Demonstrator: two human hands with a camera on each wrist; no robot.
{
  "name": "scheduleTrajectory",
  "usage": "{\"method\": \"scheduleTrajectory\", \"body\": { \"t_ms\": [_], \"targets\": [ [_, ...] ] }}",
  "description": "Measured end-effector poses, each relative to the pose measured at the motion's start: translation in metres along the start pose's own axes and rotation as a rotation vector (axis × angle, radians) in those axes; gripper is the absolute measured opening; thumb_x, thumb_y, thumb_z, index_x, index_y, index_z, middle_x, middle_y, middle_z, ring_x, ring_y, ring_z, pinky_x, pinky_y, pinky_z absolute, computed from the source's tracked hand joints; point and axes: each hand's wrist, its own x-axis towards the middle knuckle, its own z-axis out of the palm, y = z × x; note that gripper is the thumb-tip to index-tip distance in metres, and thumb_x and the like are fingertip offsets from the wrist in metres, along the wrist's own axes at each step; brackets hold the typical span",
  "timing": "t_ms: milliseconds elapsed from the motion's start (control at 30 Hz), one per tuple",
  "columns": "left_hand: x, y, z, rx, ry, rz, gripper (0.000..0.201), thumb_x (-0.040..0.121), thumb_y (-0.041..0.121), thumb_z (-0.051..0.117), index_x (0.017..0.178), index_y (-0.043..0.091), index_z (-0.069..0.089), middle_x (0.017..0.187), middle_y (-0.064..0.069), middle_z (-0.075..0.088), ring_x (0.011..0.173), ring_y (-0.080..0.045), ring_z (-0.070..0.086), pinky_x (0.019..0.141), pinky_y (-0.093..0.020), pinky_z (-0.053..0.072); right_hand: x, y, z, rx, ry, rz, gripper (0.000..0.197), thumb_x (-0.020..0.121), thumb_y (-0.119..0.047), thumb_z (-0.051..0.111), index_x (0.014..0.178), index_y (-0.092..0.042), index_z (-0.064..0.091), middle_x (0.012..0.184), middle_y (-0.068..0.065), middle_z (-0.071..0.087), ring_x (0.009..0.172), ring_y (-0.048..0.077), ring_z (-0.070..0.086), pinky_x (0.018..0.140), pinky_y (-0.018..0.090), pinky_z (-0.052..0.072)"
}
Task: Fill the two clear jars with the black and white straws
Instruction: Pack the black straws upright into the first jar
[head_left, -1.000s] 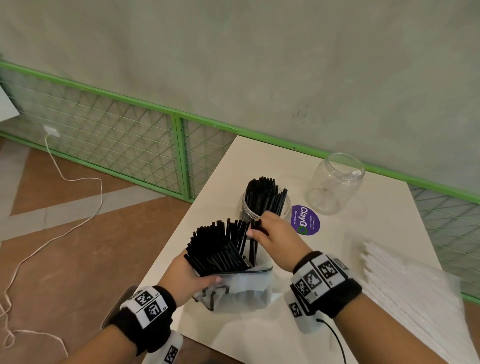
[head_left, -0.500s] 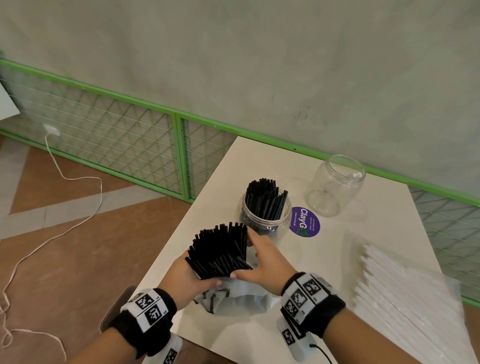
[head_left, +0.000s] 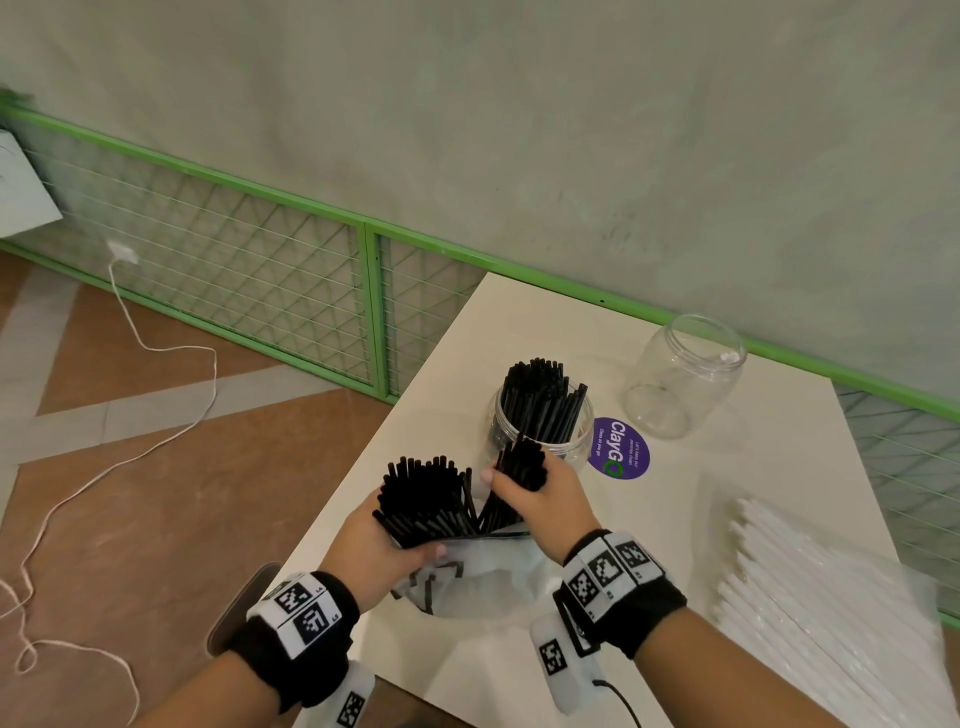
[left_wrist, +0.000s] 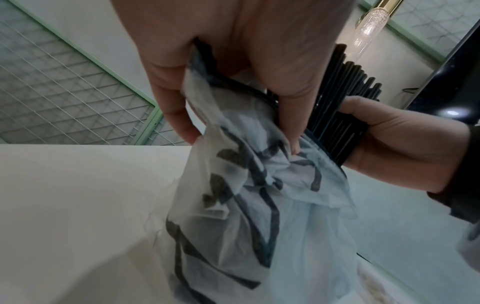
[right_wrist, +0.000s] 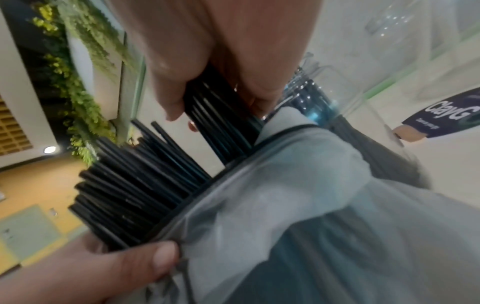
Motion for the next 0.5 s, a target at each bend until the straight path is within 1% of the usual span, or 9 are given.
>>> {"method": "scheduleTrajectory", "body": {
  "t_ms": [33, 100, 133, 200, 300, 367, 433, 500],
  "targets": [
    [0.001, 0.001, 0.000, 0.018, -0.002, -0.007, 0.058, 0.065, 0.028, 0.084, 0.114, 0.031, 0.052, 0.094, 0.026, 0.052, 0.090, -0.001, 0.053, 0.076, -0.014, 0.039, 0.001, -0.001, -0.001, 0.025, 0.035, -0.003, 0.005, 0.084, -0.018, 0.071, 0.084, -0.019, 0.066, 0.075, -0.012, 0.066, 0.078, 0.001, 0.062, 0.075, 0.016, 0.046],
    [0.002, 0.001, 0.000, 0.039, -0.010, -0.026, 0.060, 0.065, 0.031, 0.084, 0.116, 0.028, 0.053, 0.095, 0.023, 0.053, 0.095, -0.008, 0.055, 0.082, -0.023, 0.041, 0.005, -0.001, -0.005, 0.061, 0.102, -0.019, 0.009, 0.084, -0.015, 0.070, 0.088, -0.009, 0.065, 0.076, -0.010, 0.064, 0.077, 0.002, 0.061, 0.072, 0.014, 0.046],
    [0.003, 0.001, -0.001, 0.045, -0.013, -0.030, 0.060, 0.065, 0.031, 0.084, 0.117, 0.026, 0.053, 0.095, 0.020, 0.055, 0.096, -0.010, 0.056, 0.085, -0.025, 0.043, 0.006, -0.001, -0.007, 0.066, 0.113, -0.020, 0.010, 0.083, -0.014, 0.070, 0.088, -0.006, 0.065, 0.076, -0.008, 0.064, 0.076, 0.002, 0.061, 0.072, 0.013, 0.047],
    [0.004, 0.000, -0.001, 0.054, -0.016, -0.036, 0.060, 0.065, 0.031, 0.084, 0.117, 0.025, 0.055, 0.096, 0.017, 0.056, 0.097, -0.011, 0.056, 0.086, -0.027, 0.044, 0.006, 0.003, -0.008, 0.050, 0.085, 0.006, 0.009, 0.082, -0.012, 0.070, 0.086, -0.007, 0.064, 0.076, -0.006, 0.064, 0.076, 0.003, 0.061, 0.071, 0.013, 0.048],
    [0.005, -0.005, 0.000, 0.060, -0.017, -0.065, 0.059, 0.063, 0.033, 0.084, 0.115, 0.023, 0.057, 0.096, 0.018, 0.057, 0.094, -0.009, 0.057, 0.081, -0.024, 0.044, -0.001, 0.018, -0.003, -0.001, 0.018, 0.041, 0.010, 0.077, -0.015, 0.071, 0.083, -0.011, 0.063, 0.078, 0.002, 0.066, 0.078, 0.011, 0.062, 0.074, 0.018, 0.049],
    [0.005, -0.008, 0.002, 0.049, -0.031, -0.091, 0.060, 0.063, 0.032, 0.084, 0.115, 0.023, 0.057, 0.099, 0.015, 0.059, 0.095, -0.008, 0.057, 0.083, -0.024, 0.044, -0.006, 0.031, 0.000, -0.031, 0.032, 0.058, 0.010, 0.075, -0.013, 0.071, 0.083, -0.010, 0.064, 0.081, 0.007, 0.068, 0.080, 0.014, 0.063, 0.074, 0.020, 0.050],
    [0.005, -0.010, 0.004, 0.017, -0.044, -0.099, 0.061, 0.062, 0.030, 0.085, 0.117, 0.023, 0.058, 0.104, 0.013, 0.062, 0.099, -0.009, 0.058, 0.088, -0.026, 0.046, -0.008, 0.038, 0.002, -0.044, 0.055, 0.095, 0.010, 0.077, -0.010, 0.073, 0.084, -0.009, 0.067, 0.079, 0.003, 0.069, 0.078, 0.009, 0.064, 0.071, 0.017, 0.048],
    [0.004, -0.011, 0.005, 0.004, -0.049, -0.092, 0.060, 0.063, 0.029, 0.085, 0.116, 0.024, 0.059, 0.105, 0.013, 0.063, 0.100, -0.008, 0.059, 0.090, -0.028, 0.046, -0.009, 0.041, 0.004, -0.042, 0.045, 0.129, 0.011, 0.077, -0.009, 0.074, 0.085, -0.008, 0.067, 0.078, -0.002, 0.068, 0.075, 0.004, 0.064, 0.071, 0.016, 0.048]
  ]
}}
